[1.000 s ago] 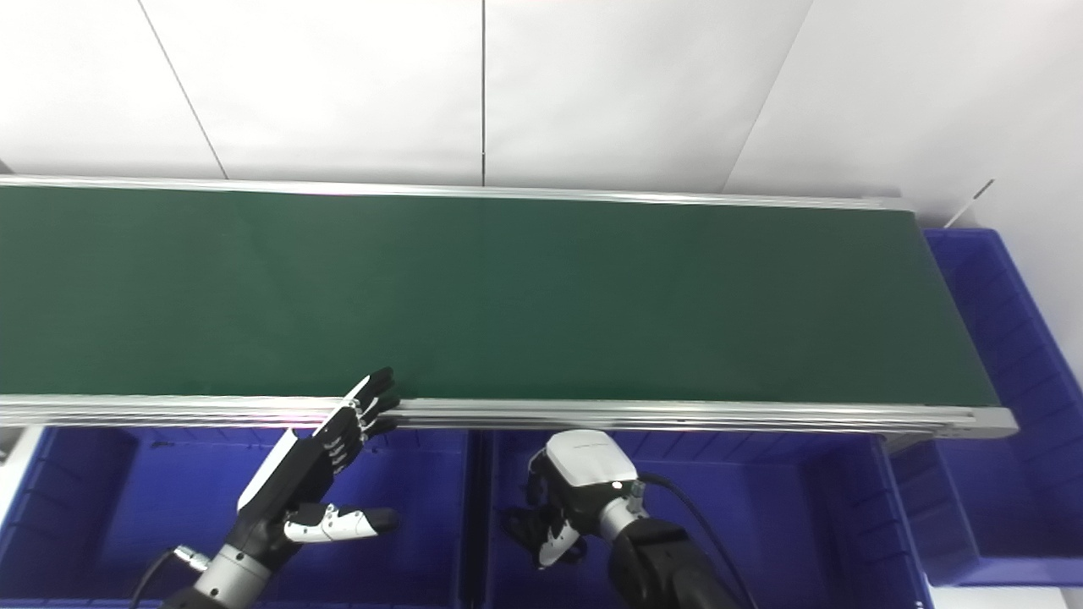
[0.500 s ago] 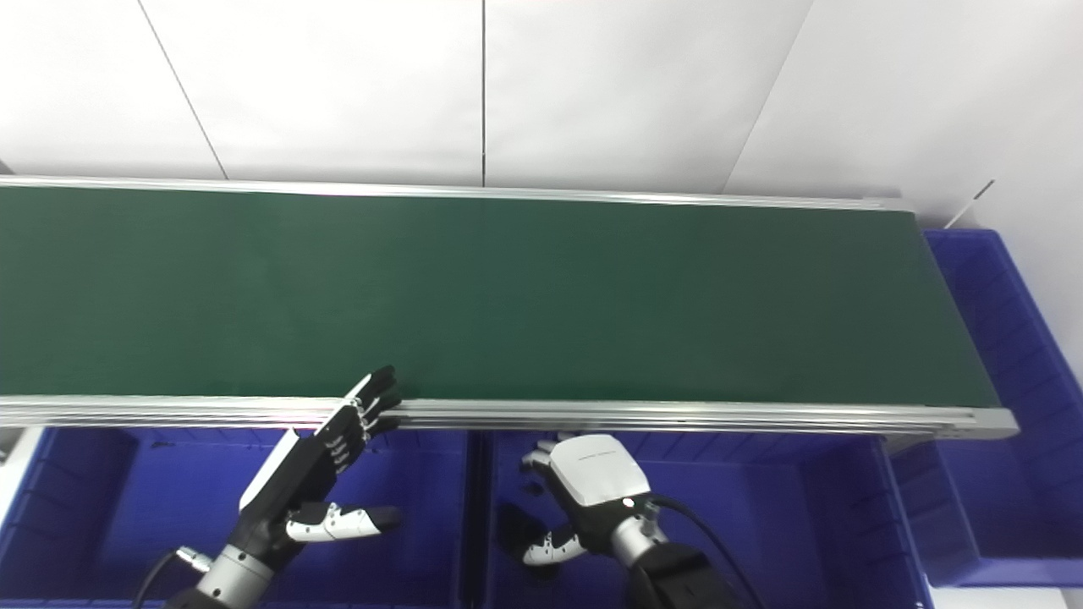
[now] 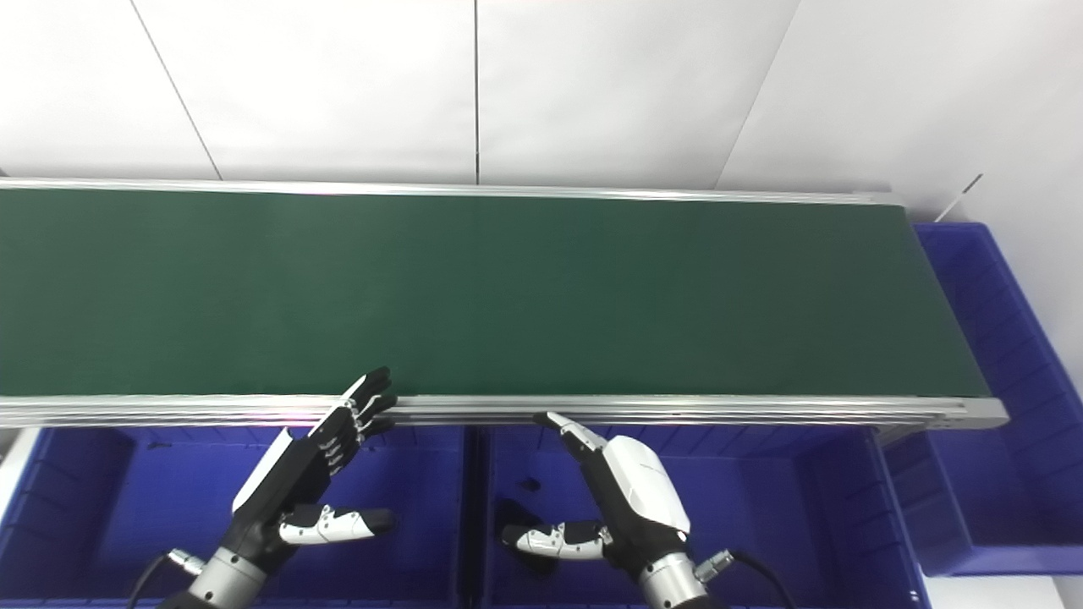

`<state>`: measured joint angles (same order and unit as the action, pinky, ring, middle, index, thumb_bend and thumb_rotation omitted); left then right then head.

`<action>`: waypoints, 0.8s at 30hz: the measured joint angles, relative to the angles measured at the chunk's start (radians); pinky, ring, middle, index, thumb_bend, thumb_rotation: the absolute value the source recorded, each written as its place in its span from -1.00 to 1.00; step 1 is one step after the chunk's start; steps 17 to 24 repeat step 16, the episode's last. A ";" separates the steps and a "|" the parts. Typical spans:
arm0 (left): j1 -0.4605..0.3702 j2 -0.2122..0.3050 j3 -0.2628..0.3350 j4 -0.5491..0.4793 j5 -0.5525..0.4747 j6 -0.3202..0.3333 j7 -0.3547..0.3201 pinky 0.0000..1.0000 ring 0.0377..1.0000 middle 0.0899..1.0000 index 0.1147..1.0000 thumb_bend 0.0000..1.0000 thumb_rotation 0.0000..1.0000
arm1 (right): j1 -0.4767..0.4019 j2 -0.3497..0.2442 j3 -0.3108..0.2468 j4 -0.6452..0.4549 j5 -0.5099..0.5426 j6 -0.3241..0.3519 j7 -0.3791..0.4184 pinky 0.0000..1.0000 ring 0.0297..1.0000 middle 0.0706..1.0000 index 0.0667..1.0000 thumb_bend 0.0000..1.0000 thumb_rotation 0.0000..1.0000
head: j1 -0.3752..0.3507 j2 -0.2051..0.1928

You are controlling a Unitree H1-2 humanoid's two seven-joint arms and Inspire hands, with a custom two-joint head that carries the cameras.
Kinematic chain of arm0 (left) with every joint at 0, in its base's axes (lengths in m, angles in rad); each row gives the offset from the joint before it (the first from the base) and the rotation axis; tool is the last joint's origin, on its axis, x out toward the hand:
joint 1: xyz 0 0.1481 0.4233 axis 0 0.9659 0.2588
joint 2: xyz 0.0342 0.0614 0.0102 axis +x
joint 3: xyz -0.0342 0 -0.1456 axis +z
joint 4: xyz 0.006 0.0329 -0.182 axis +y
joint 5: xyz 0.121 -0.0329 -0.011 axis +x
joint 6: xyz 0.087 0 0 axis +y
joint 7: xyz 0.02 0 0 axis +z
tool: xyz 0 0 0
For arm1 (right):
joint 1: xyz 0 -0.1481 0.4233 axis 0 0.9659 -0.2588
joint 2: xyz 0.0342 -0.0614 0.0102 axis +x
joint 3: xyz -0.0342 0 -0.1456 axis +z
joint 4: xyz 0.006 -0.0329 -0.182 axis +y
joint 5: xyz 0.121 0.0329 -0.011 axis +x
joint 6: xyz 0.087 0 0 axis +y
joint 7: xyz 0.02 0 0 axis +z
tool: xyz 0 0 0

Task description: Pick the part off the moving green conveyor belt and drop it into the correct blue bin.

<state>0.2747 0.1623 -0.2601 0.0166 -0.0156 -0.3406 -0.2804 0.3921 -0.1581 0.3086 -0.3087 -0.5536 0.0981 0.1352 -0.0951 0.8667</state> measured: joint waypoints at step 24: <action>0.019 -0.007 -0.004 0.002 0.014 -0.008 0.000 0.78 0.90 0.97 0.93 0.56 -0.21 | 0.039 -0.001 -0.022 0.069 0.284 -0.109 -0.007 0.61 0.75 0.82 0.99 0.61 -0.11 | 0.037 -0.028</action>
